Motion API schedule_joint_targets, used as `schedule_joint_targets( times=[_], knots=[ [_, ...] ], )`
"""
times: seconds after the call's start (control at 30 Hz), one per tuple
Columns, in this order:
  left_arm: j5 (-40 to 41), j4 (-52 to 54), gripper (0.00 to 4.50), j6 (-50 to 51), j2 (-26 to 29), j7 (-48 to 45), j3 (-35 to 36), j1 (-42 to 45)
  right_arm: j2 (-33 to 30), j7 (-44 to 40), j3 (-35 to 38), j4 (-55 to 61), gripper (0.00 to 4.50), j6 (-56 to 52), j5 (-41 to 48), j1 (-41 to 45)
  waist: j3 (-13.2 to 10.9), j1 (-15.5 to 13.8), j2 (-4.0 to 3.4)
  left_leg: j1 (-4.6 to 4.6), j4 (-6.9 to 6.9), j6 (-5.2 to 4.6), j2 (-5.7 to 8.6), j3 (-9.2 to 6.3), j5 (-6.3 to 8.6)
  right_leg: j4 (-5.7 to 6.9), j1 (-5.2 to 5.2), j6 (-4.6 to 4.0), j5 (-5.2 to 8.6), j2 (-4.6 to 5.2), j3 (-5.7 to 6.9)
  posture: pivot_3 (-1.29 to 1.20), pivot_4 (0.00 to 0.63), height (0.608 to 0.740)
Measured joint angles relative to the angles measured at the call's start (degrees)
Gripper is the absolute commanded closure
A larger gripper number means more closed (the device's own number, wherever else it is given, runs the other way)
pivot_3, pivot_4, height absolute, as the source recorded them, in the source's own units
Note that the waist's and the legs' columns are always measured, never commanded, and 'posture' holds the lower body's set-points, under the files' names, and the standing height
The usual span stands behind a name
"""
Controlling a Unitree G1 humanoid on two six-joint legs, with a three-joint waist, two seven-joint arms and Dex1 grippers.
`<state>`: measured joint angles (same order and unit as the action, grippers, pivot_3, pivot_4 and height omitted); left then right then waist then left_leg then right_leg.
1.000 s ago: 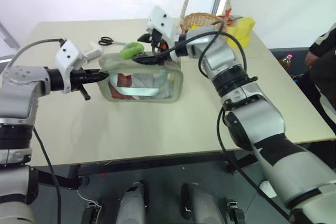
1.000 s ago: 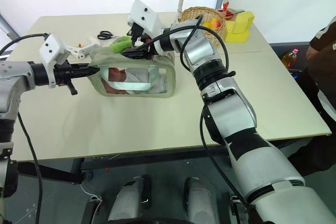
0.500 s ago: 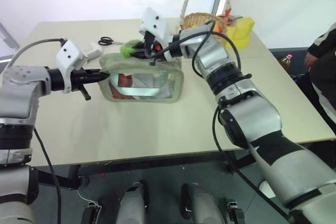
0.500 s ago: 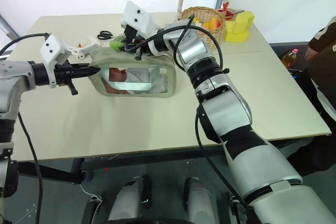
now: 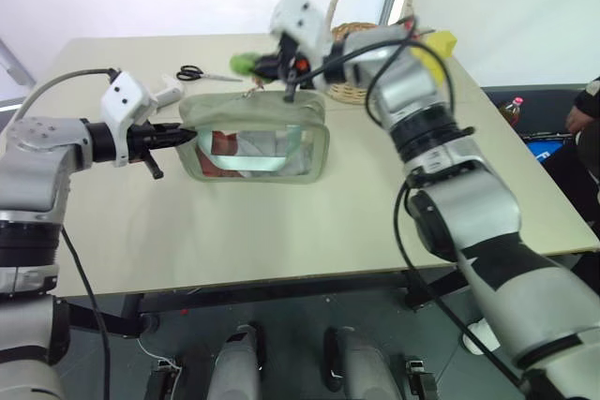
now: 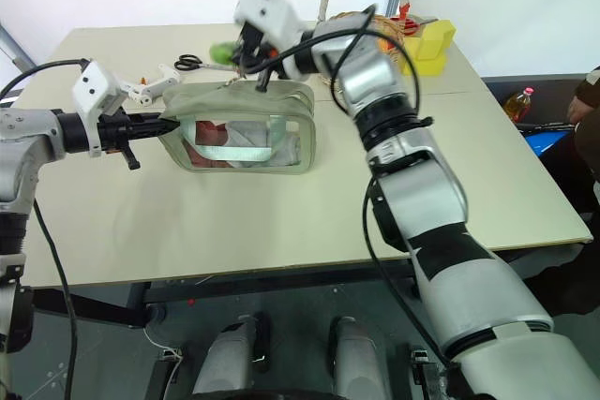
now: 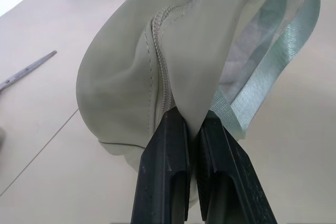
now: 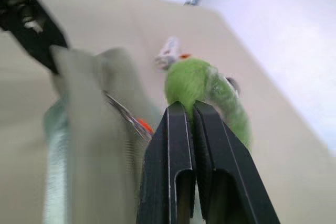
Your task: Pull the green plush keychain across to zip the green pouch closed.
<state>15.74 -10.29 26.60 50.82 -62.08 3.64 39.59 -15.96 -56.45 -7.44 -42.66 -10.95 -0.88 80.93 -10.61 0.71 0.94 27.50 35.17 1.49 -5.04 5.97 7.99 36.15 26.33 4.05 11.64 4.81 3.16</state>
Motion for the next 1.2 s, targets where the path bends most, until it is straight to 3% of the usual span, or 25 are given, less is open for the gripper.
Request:
schedule_joint_targets(
  times=[0.3, 0.6, 0.67, 0.9, 1.2],
  knots=[
    [-0.06, -0.99, 4.5, -1.25, -0.18, 0.03, 0.02, 0.01, -14.05, 6.09, 1.72, 24.39, 4.44, -14.85, -1.33, -15.16, 0.0, 0.08, -0.01, -0.02, -0.02, -0.01, 0.0, 0.0, 0.0, 0.02, 0.05, -0.01, 0.0, 0.01, -0.01, 0.0, 0.15, 0.74],
    [-0.39, -3.67, 4.5, -2.92, -0.99, -1.16, -1.4, 2.15, -24.33, 11.06, -2.56, 34.66, 4.44, -13.15, -9.15, -29.88, 0.0, 0.07, -0.01, -0.02, -0.01, -0.01, 0.01, 0.02, 0.0, -0.03, 0.04, -0.01, 0.01, 0.03, -0.01, 0.0, 0.15, 0.74],
    [-0.86, -4.73, 4.5, -3.44, -1.11, -1.37, -2.12, 3.1, -23.71, 12.33, -4.4, 35.34, 4.44, -11.62, -10.49, -33.22, 0.0, 0.1, 0.0, -0.04, -0.02, -0.01, 0.01, 0.0, 0.0, -0.03, 0.03, -0.01, 0.01, 0.02, -0.01, 0.0, 0.15, 0.74],
    [-1.4, -5.58, 4.5, -4.48, -1.44, -1.68, -2.38, 3.52, -11.86, 17.12, -10.03, 35.03, 4.44, -11.86, -11.4, -41.66, 0.01, 0.22, 0.02, -0.03, 0.07, -0.15, 0.01, -0.02, -0.09, 0.02, -0.03, 0.0, 0.01, -0.02, -0.02, 0.0, 0.15, 0.74],
    [-1.44, -4.94, 4.5, -4.29, -1.24, -1.43, -2.36, 3.06, -13.19, 17.67, -13.45, 30.91, 4.44, -4.93, -15.53, -41.76, 0.05, 0.15, 0.08, -0.08, 0.07, -0.03, 0.01, -0.04, -0.01, 0.0, -0.08, -0.01, 0.01, -0.02, -0.01, 0.0, 0.15, 0.74]
  ],
)
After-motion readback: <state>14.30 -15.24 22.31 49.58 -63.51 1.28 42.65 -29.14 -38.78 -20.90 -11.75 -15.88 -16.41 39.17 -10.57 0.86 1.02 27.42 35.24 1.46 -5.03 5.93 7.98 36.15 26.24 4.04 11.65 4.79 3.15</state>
